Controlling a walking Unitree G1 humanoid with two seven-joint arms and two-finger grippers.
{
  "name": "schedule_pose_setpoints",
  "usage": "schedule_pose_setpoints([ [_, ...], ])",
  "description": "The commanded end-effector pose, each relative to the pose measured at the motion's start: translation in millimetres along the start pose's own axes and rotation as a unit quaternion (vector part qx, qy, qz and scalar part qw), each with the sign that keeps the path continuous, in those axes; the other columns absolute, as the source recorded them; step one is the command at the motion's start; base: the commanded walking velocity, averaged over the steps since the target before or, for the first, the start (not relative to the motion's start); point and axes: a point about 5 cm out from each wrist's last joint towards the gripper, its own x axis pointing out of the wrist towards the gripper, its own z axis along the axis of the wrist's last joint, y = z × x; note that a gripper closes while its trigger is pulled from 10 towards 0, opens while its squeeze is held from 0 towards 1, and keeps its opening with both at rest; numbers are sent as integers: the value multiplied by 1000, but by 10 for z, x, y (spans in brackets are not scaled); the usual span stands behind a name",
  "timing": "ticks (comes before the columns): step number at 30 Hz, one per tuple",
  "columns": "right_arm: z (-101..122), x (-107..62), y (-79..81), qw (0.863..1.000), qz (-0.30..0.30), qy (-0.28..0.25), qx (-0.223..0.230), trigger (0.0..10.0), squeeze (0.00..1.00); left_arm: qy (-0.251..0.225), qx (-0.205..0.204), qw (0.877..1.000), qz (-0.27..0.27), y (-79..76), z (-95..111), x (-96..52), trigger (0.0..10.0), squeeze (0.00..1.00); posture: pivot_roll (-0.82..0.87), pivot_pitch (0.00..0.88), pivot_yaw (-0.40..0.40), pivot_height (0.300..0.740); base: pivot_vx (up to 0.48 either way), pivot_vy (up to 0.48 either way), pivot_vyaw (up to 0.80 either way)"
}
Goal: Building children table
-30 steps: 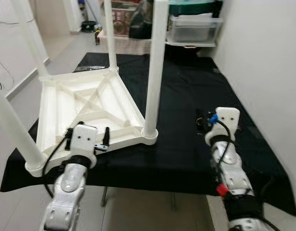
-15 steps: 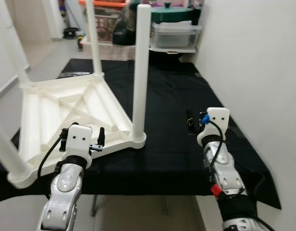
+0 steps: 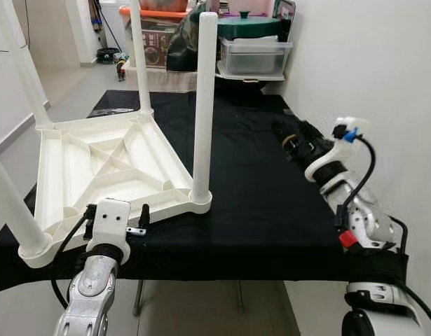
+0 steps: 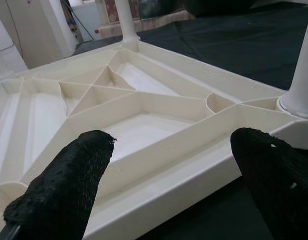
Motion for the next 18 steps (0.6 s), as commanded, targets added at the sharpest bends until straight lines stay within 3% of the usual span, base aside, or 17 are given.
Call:
schedule_pose_setpoints([
  [1,124,65,133,998,50,-20,13,10000,0,16,-1,1000,-3,3,-63,-28,10000,0,87,6,-82,740,0,0,0],
  [8,399,303,477,990,127,-57,12,10000,0,29,-4,999,-19,-70,-100,-97,10000,0,92,13,-84,740,0,0,0],
  [14,505,444,751,981,180,-67,-2,10000,0,33,-8,999,-42,-190,-127,-162,10000,0,93,16,-84,740,0,0,0],
  [18,500,480,823,979,196,-60,-14,10000,0,33,-10,998,-53,-226,-122,-185,10000,0,93,15,-87,740,0,0,0],
])
